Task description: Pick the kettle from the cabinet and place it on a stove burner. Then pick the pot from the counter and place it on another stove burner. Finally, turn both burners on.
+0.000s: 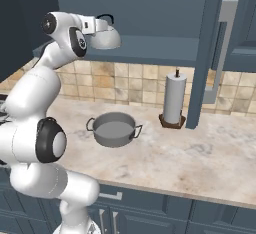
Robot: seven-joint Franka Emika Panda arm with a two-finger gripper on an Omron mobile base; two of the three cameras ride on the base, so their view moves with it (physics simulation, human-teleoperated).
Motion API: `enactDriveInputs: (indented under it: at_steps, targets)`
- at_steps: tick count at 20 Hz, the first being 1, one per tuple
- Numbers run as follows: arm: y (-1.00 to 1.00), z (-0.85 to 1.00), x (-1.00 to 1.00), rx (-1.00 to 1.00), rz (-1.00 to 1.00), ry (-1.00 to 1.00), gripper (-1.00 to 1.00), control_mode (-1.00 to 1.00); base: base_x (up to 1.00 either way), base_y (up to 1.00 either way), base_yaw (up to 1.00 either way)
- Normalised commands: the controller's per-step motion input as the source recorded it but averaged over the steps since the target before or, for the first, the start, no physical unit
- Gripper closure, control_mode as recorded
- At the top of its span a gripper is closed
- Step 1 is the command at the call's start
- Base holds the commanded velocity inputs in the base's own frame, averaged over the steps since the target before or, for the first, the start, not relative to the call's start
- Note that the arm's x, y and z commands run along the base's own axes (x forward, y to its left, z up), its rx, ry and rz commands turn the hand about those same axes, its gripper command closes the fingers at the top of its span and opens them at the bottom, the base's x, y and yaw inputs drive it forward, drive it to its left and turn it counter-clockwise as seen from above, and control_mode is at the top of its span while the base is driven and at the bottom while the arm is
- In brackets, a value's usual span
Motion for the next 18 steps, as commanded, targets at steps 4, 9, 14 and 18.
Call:
enactDriveInputs:
  at_steps: [4,9,14,18]
  targets:
    - [0.02,0.00,0.17,0.00,-0.03,0.00,-1.00,-1.00,0.00,0.00,0.00]
    - [0.00,0.01,0.13,0.00,-0.05,0.00,-1.00,-1.00,0.00,0.00,0.00]
    - [0.00,0.00,0.18,0.00,-0.05,0.00,-1.00,-1.00,0.00,0.00,0.00]
    - [0.00,0.00,0.18,0.00,-0.05,0.00,-1.00,-1.00,0.00,0.00,0.00]
